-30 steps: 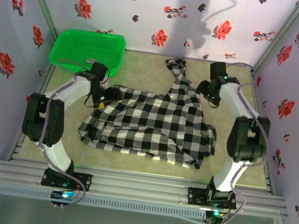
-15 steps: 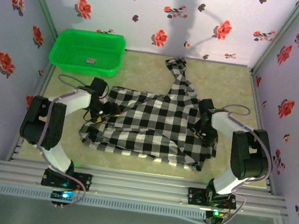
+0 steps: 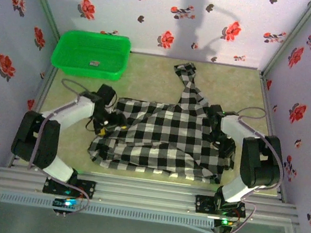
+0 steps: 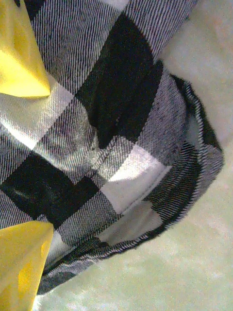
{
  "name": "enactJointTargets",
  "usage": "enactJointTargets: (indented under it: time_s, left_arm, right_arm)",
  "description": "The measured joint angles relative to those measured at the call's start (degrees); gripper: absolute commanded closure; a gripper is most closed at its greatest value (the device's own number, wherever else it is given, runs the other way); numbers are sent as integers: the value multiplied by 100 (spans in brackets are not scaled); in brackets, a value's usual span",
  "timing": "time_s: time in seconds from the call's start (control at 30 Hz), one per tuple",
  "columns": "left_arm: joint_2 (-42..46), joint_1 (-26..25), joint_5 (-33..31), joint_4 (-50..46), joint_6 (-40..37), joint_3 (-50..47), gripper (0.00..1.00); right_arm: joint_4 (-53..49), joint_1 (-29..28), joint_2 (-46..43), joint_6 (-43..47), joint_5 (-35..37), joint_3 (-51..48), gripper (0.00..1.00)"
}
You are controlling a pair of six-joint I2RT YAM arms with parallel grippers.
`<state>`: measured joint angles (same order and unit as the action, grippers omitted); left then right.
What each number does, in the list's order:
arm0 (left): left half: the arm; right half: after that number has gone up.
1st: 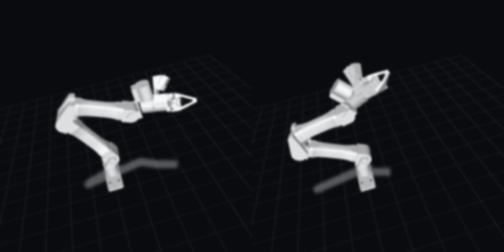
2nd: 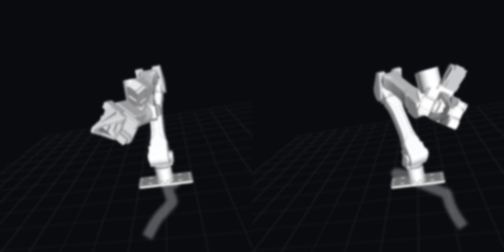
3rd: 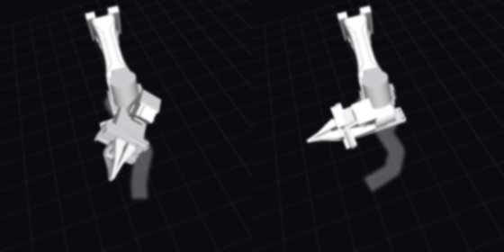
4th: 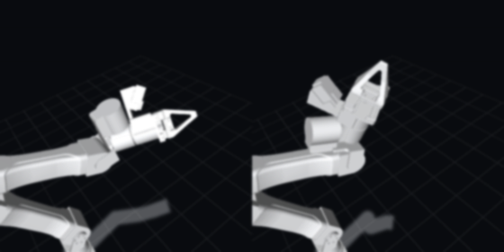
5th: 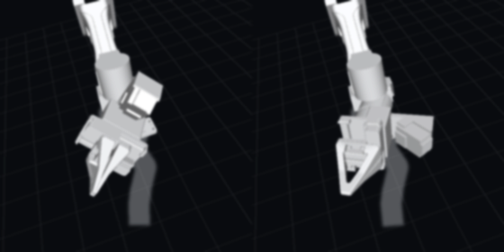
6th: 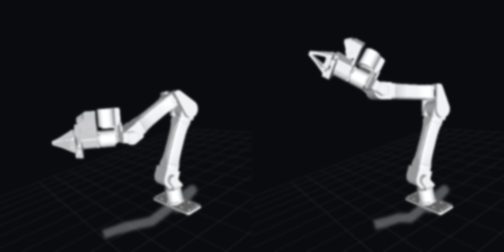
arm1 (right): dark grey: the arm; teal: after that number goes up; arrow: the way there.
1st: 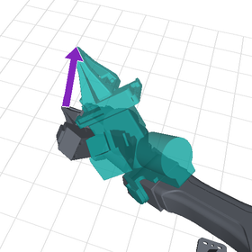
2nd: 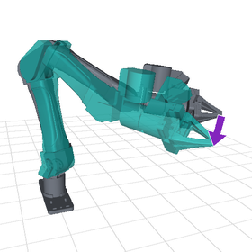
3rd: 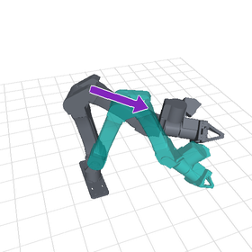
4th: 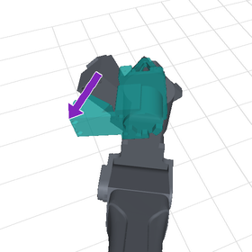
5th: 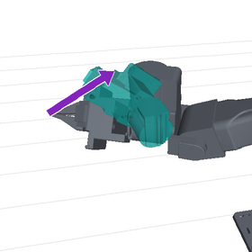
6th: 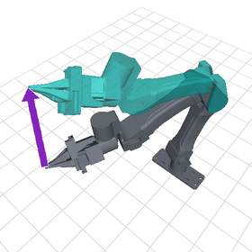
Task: Fold and stack the long sleeve shirts
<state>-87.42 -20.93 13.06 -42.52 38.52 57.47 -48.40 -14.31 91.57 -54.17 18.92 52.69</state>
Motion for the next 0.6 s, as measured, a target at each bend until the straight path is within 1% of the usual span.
enactJointTargets:
  time_s: [0.1, 0.2, 0.33, 0.47, 0.53, 0.6]
  left_arm:
    - [-151, 111, -181, -466, -568, 1294, 14]
    - [-540, 278, -328, -660, -1370, 2437, 17]
    - [-1231, 463, -343, -984, -2352, 3202, 25]
    - [-2166, 540, -297, -1410, -3248, 3775, 33]
    - [-2511, 546, -249, -1526, -3556, 3928, 39]
    - [-2778, 546, -229, -1611, -3773, 4013, 40]
  right_arm:
    - [13, 0, -247, 319, -2, 160, 16]
    - [61, 0, -476, 748, -116, 487, 11]
    - [162, 0, -529, 1353, -378, 1191, 8]
    - [289, 0, -448, 1882, -684, 1836, 6]
    - [361, 0, -350, 2052, -789, 2028, 6]
    - [385, 0, -205, 2190, -903, 2170, 7]
